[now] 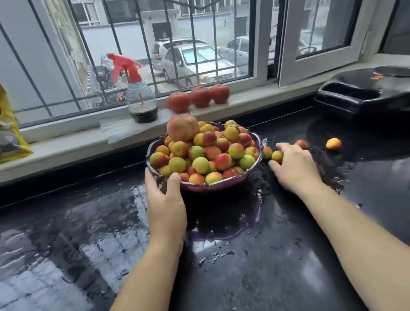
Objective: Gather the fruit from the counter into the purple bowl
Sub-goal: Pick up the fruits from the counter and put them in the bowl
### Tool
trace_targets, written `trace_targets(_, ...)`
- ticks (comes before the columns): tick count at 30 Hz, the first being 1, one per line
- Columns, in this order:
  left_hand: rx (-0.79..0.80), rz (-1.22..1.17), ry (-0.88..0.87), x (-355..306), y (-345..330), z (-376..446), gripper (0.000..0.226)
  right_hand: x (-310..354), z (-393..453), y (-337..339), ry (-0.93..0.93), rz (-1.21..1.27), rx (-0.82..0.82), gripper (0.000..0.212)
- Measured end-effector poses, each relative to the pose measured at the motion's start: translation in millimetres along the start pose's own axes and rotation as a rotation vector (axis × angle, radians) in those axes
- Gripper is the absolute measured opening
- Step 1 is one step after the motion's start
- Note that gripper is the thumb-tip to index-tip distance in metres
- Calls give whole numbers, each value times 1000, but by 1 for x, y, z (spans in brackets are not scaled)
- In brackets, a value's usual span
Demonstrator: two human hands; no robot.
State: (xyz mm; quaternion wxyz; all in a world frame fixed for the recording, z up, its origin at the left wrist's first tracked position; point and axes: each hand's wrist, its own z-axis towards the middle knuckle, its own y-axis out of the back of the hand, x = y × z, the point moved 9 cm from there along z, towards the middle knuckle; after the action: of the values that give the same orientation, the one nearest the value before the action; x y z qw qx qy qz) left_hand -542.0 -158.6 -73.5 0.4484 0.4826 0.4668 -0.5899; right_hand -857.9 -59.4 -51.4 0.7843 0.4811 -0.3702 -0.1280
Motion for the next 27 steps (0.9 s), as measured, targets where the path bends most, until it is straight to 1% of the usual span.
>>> trace_targets(2, 4, 0, -1, 1, 0, 1, 60, 1, 2, -4, -5, -96, 4, 44)
trace_targets(3, 9, -2, -4, 2, 0, 2, 58, -1, 3, -4, -13, -104, -9, 41)
trace_targets(5, 18, -3, -16, 2, 0, 3, 56, -5, 3, -1, -43, -38, -37, 37)
trace_targets(7, 11, -17, -27, 1, 0, 3, 57, -3, 1, 14, -44, 113, -101, 34)
trace_targets(8, 14, -25, -32, 1, -1, 3, 57, 6, -2, 29, 6, 207, -174, 31)
trace_targets(10, 32, -28, -35, 0, -2, 2, 57, 38, -18, 66, 194, 372, -310, 27)
trace_targets(11, 37, -31, -39, -1, -3, 1, 56, 62, -30, 81, 298, 436, -318, 27)
trace_targets(12, 40, -36, -48, -3, -3, 1, 57, 88, -40, 88, 383, 478, -267, 27)
trace_targets(13, 40, -38, -55, -4, -3, 0, 57, 111, -47, 86, 432, 493, -166, 29)
trace_targets(15, 31, -38, -68, -7, -2, 0, 58, 148, -54, 66, 483, 421, 12, 32)
trace_targets(17, 26, -29, -76, -8, -2, -1, 59, 164, -53, 51, 502, 305, 68, 30)
trace_targets(20, 25, -24, -84, -11, -2, -3, 61, 168, -41, 46, 484, 253, 179, 19)
trace_targets(21, 27, -30, -78, -10, -2, -3, 61, 167, -38, 50, 473, 300, 216, 17)
trace_targets(22, 29, -29, -72, -8, -1, -1, 61, 162, -30, 57, 435, 401, 213, 16)
trace_targets(24, 30, -25, -48, -1, -1, 3, 68, 136, -7, 73, 278, 663, 81, 17)
trace_targets(25, 33, -23, -33, 2, -1, 3, 71, 117, 4, 73, 177, 736, 17, 19)
trace_targets(26, 35, -26, -22, 4, -1, 4, 74, 99, 14, 65, 70, 759, 4, 22)
trace_targets(27, 35, -31, -9, 4, -2, 3, 79, 84, 20, 50, -30, 764, 57, 25)
